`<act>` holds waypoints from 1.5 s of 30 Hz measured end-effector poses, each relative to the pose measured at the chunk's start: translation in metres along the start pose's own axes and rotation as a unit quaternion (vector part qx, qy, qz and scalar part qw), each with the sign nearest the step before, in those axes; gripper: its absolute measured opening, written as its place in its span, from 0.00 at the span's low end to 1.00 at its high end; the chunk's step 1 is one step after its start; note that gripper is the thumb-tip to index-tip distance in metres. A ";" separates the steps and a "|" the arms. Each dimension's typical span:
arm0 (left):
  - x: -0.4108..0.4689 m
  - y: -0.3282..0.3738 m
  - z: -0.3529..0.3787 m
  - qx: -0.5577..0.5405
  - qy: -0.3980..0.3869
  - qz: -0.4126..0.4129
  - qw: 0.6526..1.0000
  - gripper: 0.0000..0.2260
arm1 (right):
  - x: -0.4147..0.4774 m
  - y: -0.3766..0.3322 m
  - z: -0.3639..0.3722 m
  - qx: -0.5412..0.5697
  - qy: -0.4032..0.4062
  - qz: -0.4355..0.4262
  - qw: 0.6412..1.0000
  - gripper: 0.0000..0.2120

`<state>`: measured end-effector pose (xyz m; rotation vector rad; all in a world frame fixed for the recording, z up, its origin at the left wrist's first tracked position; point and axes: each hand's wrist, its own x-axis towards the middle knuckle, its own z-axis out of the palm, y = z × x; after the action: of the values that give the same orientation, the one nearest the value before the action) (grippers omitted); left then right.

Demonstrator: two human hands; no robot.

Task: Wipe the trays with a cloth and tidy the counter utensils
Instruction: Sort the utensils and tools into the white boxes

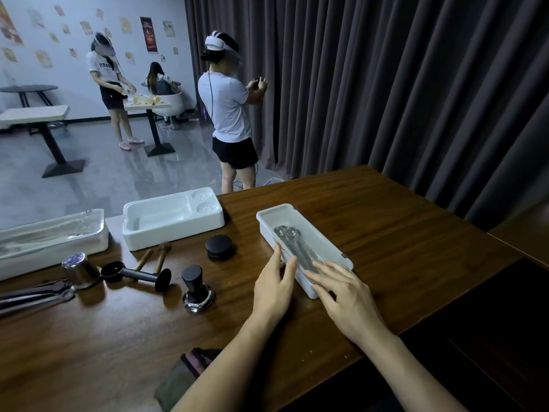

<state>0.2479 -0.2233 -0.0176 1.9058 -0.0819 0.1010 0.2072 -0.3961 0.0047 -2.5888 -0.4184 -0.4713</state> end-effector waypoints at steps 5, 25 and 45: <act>0.002 -0.002 0.000 0.010 0.006 0.002 1.000 0.32 | -0.003 -0.001 0.004 -0.008 0.005 -0.002 1.000 0.17; 0.027 -0.006 -0.021 0.342 0.090 0.150 0.923 0.15 | 0.017 0.041 0.006 0.114 0.051 0.110 0.986 0.13; 0.069 0.001 -0.013 0.128 0.231 -0.116 0.957 0.29 | 0.135 0.107 0.027 0.212 0.006 0.213 0.954 0.25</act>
<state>0.3164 -0.2123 -0.0049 2.0853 0.4922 0.4109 0.3740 -0.4447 -0.0063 -2.1682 0.0503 -0.2144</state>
